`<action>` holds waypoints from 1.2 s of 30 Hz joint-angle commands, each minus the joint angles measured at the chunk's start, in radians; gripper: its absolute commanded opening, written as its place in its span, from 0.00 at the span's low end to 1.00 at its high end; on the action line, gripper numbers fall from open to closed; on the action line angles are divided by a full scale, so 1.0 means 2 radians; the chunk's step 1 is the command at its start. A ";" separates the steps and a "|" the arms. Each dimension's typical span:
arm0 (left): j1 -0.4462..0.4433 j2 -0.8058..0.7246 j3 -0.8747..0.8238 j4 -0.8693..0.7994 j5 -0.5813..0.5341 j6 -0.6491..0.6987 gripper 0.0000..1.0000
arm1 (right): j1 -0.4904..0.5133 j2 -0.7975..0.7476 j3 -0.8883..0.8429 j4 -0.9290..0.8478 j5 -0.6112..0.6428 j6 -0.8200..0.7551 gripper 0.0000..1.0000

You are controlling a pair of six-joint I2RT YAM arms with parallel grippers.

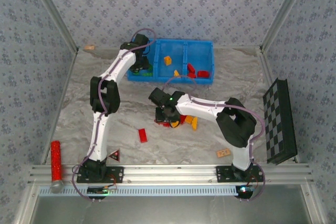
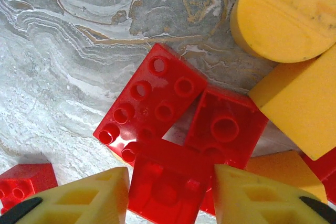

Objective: Sort the legos into containers by color
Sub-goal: Pick up the lego from the center of the table, then place the lego in the container.

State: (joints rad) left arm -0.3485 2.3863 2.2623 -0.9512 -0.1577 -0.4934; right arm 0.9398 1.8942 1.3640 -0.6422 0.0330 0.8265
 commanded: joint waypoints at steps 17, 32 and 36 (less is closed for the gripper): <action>0.000 -0.280 -0.278 0.022 0.042 0.020 0.44 | -0.037 -0.105 0.011 -0.068 0.033 -0.077 0.30; -0.163 -0.320 -0.434 0.110 0.102 -0.002 0.47 | -0.249 -0.109 0.069 0.004 0.040 -0.244 0.30; -0.190 -0.275 -0.399 0.130 0.104 0.005 0.49 | -0.277 -0.057 0.114 0.018 0.034 -0.272 0.30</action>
State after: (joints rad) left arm -0.7094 1.7844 1.4071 -0.7589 0.0376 -0.4763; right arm 0.4072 1.7168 1.5341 -0.6502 0.1013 0.3656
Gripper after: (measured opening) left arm 0.490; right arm 0.304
